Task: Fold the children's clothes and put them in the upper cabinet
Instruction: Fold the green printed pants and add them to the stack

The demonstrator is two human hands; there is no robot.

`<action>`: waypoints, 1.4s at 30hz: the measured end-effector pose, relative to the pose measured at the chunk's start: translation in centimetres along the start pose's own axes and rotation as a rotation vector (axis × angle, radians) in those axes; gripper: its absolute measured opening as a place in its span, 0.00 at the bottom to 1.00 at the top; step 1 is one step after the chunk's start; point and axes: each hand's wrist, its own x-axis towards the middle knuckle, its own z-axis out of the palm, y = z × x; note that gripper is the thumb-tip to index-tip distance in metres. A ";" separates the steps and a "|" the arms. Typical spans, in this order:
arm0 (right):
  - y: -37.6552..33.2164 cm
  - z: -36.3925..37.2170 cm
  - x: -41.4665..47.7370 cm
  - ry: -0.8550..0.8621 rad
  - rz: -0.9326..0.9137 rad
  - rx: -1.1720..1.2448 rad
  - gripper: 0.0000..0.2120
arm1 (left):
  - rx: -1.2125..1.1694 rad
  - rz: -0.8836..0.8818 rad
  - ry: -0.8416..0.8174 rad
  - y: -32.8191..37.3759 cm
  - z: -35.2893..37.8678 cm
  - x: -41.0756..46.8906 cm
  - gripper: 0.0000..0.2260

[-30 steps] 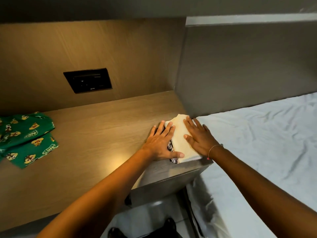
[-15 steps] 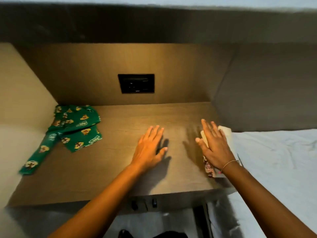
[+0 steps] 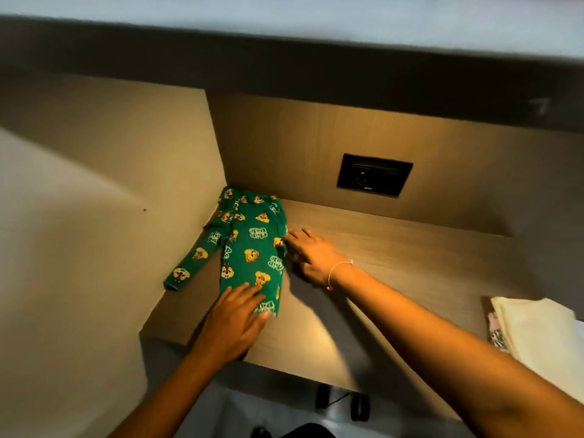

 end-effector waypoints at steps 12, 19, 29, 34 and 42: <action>1.3 3.1 -5.2 0.074 -0.013 -0.233 0.22 | 0.108 -0.043 0.061 -3.4 -2.9 -3.8 0.17; 4.4 4.0 -12.5 0.176 0.121 -0.132 0.18 | 0.080 0.038 0.044 -3.9 -2.3 -4.1 0.10; 3.6 -0.2 -17.5 0.491 0.061 0.169 0.09 | -0.509 -0.158 0.194 0.5 -8.1 -3.3 0.06; 5.9 -4.3 -14.2 0.463 0.302 0.449 0.04 | -0.439 -0.171 0.059 3.4 -10.6 5.1 0.05; 7.0 -14.4 -12.4 0.930 0.565 0.369 0.07 | -0.401 -0.064 0.481 9.4 -15.2 17.9 0.07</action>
